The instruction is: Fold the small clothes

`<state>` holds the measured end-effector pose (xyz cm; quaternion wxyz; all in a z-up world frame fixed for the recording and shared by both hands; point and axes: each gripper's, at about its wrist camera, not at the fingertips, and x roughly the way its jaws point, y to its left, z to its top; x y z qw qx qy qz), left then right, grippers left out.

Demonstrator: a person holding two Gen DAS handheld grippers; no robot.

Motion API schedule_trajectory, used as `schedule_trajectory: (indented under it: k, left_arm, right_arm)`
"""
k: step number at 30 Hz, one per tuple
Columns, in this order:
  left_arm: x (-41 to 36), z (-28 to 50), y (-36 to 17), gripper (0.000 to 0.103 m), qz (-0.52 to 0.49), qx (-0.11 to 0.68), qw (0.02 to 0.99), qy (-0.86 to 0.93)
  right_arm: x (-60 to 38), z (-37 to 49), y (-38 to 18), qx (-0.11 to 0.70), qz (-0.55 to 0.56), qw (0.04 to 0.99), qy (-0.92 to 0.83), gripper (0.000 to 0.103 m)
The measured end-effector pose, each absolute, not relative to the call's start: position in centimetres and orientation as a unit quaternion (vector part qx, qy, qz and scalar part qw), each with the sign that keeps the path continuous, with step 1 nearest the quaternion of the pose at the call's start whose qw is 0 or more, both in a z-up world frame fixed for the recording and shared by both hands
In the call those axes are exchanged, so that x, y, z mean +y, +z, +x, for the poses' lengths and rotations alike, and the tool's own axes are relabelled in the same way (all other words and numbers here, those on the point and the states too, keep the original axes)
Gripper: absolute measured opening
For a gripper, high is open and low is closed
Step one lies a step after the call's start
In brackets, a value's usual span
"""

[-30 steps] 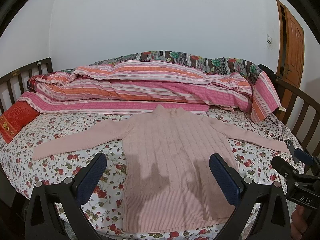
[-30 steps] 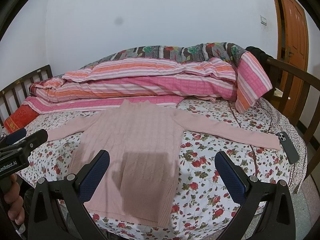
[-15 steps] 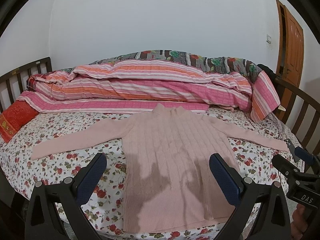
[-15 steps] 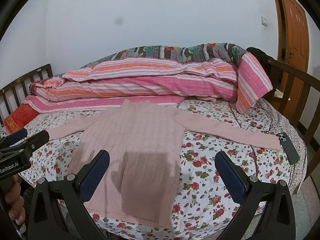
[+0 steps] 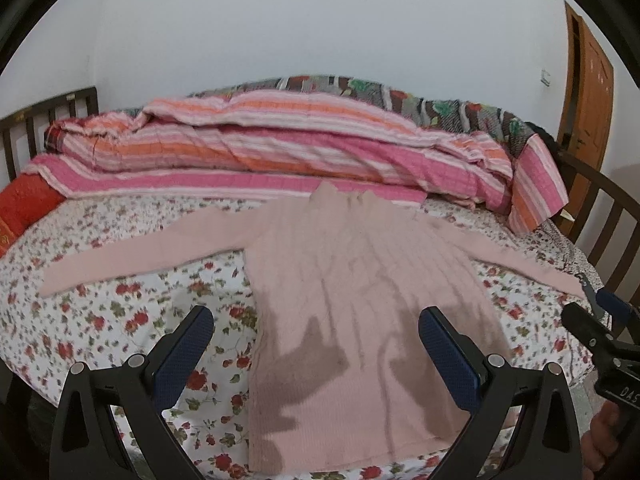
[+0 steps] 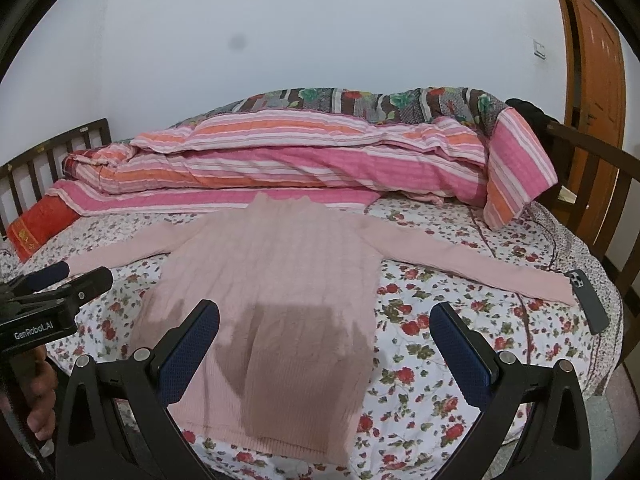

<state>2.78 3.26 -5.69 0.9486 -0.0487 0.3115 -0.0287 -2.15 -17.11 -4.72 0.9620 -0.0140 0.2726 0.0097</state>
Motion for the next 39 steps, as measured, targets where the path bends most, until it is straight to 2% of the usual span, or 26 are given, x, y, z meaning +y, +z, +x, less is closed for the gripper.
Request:
schedule_trajectory:
  k: [5, 10, 16, 18, 22, 29, 31, 32, 35, 36, 37, 39]
  left_arm:
    - [6.0, 5.1, -9.9, 0.103, -0.068, 0.336, 0.939, -0.014]
    - [10.8, 8.0, -13.5, 0.103, -0.083, 0.358, 0.93, 0.015]
    - [20.3, 10.4, -15.4, 0.101, -0.196, 0.355, 0.912, 0.06]
    - [23.4, 10.7, -15.8, 0.098, -0.233, 0.347, 0.905, 0.083]
    - [29.4, 11.7, -17.3, 0.082, -0.273, 0.342, 0.883, 0.168]
    - [36.4, 13.8, -17.8, 0.08, -0.322, 0.309, 0.867, 0.221]
    - [37.3, 13.8, -18.1, 0.067, -0.338, 0.3, 0.859, 0.241]
    - [37.4, 13.6, -18.1, 0.064, -0.333, 0.297, 0.859, 0.252]
    - [37.0, 13.9, -17.7, 0.044, -0.285, 0.299, 0.864, 0.288]
    - [36.8, 14.0, -17.5, 0.028, -0.268, 0.299, 0.867, 0.294]
    - [36.5, 14.0, -17.1, 0.007, -0.258, 0.3, 0.872, 0.289]
    - [36.0, 14.5, -16.1, 0.007, -0.245, 0.307, 0.878, 0.274]
  right_arm:
    - [-16.8, -0.3, -7.7, 0.281, -0.044, 0.959, 0.001, 0.103]
    - [-17.6, 2.2, -10.7, 0.313, -0.015, 0.949, 0.024, 0.1]
    - [-18.3, 5.1, -12.7, 0.338, -0.005, 0.941, 0.018, 0.1]
    - [-18.4, 6.0, -13.1, 0.342, -0.007, 0.94, 0.017, 0.1]
    - [-18.5, 7.5, -13.7, 0.352, -0.004, 0.936, 0.012, 0.1]
    - [-18.5, 9.8, -14.8, 0.369, -0.003, 0.93, 0.005, 0.1]
    - [-18.7, 10.2, -15.0, 0.371, 0.001, 0.929, 0.006, 0.1]
    - [-18.9, 10.5, -15.1, 0.372, 0.005, 0.928, 0.005, 0.1]
    - [-19.2, 10.9, -15.0, 0.369, 0.007, 0.929, 0.008, 0.1]
    - [-19.3, 11.0, -14.9, 0.367, 0.003, 0.93, 0.006, 0.1]
    - [-19.5, 11.1, -14.9, 0.365, -0.001, 0.931, 0.004, 0.1]
    - [-20.0, 11.3, -14.9, 0.363, 0.001, 0.932, 0.003, 0.1]
